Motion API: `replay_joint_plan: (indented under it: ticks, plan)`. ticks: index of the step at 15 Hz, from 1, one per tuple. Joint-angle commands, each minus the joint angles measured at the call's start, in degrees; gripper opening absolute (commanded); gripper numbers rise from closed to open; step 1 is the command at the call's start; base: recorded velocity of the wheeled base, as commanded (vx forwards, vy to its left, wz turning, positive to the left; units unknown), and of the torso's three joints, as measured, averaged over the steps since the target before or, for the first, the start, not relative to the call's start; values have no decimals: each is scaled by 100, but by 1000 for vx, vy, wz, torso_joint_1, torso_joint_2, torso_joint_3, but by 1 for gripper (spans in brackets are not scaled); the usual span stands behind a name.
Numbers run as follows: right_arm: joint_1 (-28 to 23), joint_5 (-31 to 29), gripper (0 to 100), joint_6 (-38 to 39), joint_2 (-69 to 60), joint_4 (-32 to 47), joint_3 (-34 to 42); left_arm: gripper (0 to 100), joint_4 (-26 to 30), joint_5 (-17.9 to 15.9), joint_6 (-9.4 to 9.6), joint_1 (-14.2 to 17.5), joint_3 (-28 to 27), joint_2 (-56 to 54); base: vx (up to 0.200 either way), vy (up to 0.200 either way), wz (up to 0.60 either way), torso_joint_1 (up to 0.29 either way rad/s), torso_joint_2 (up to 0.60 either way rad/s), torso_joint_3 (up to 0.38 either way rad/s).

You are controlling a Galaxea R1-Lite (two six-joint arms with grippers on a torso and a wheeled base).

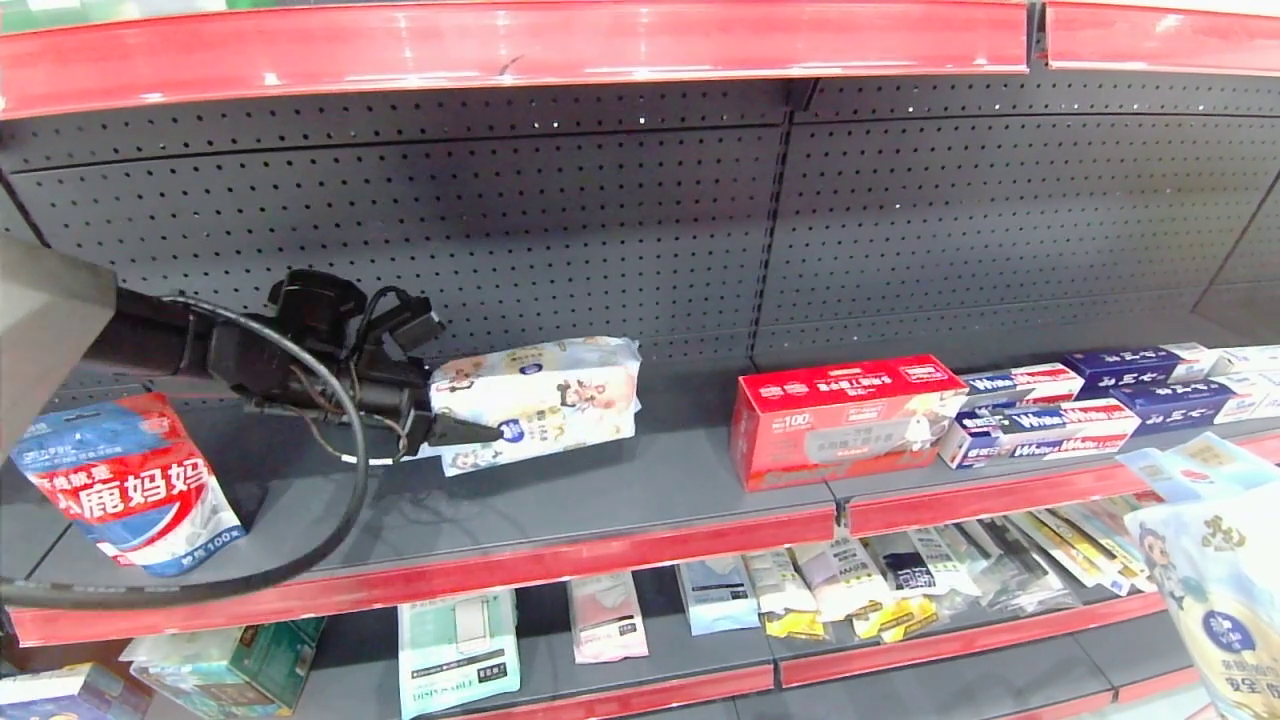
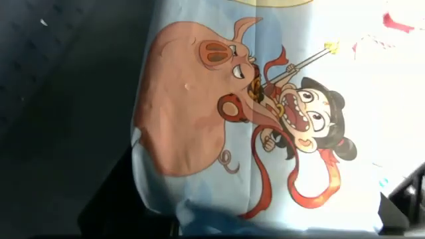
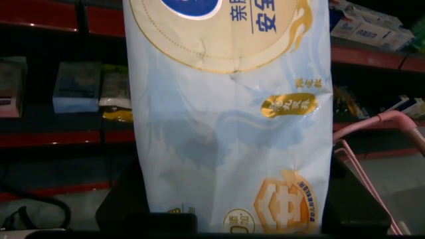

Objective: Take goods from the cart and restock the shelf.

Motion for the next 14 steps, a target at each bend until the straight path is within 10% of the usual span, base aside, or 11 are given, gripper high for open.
replay_joint_plan:
  ticks: [1, 3, 7, 14]
  plan:
    - [0, 10, 0, -3, -16, 0, 0, 0, -8, -192, 483, 266, 592, -375, 0, 0, 0, 0, 0, 0]
    - [0, 19, 0, -3, -8, 0, 0, 0, -8, -236, 1046, 451, 900, -401, 0, 0, 0, 0, 0, 0]
    - [0, 27, 0, -3, 1, 0, 8, 0, -52, -385, 1529, 530, 1304, -419, 0, 0, 0, 0, 0, 0]
    - [0, 10, 0, 6, -16, 0, 8, 0, -746, -429, 1810, 609, 1902, -296, 0, 0, 0, 0, 0, 0]
